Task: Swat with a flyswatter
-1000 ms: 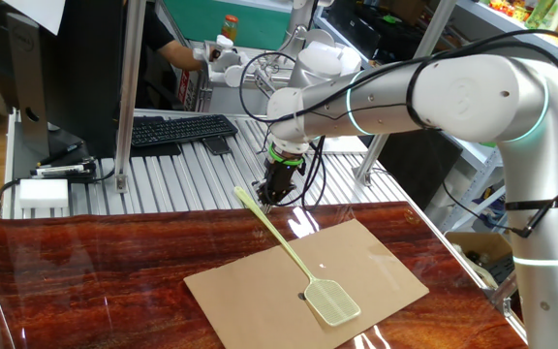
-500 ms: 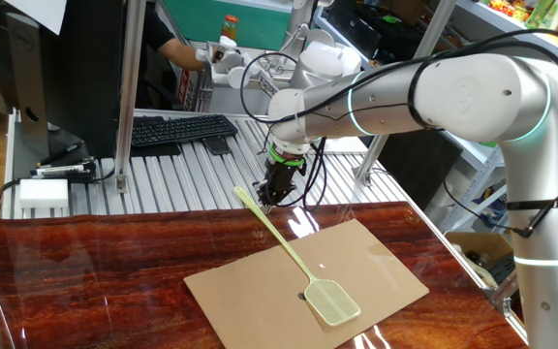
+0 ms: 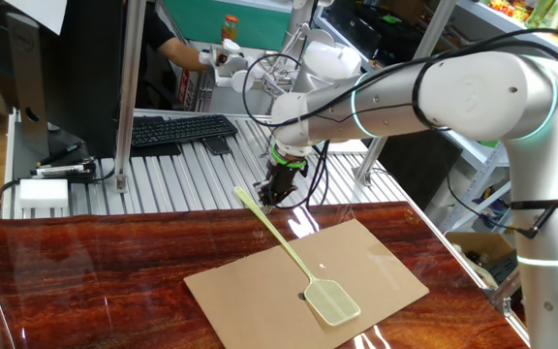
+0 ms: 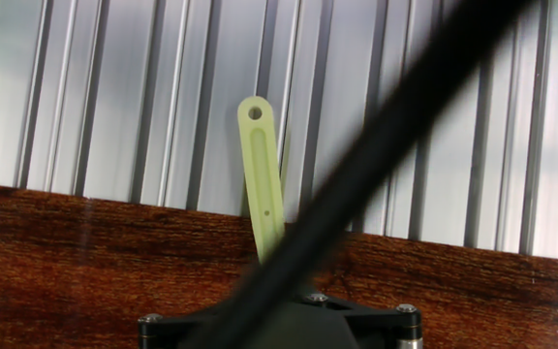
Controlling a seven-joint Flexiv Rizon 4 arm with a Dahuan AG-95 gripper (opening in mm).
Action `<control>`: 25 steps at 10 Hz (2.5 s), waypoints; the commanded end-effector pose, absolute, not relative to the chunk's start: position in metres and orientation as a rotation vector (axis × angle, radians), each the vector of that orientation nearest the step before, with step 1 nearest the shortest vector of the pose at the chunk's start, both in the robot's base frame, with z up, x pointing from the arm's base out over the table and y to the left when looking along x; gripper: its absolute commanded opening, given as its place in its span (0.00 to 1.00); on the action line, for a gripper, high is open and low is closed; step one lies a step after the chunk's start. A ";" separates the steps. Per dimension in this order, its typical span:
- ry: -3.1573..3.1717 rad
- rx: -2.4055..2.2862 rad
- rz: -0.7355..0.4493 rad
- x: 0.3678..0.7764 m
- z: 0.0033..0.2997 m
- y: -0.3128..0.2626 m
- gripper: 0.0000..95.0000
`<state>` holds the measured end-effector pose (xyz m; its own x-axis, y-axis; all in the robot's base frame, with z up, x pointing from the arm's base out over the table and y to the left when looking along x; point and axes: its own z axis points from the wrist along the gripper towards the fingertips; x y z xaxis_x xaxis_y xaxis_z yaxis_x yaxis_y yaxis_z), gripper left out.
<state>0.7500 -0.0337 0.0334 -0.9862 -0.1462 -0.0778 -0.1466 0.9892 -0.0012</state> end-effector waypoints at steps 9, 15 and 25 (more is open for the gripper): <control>3.094 -0.128 0.020 0.762 0.025 -0.031 0.20; 3.103 -0.112 0.022 0.772 0.026 -0.029 0.20; 3.105 -0.047 0.046 0.781 0.018 -0.023 0.40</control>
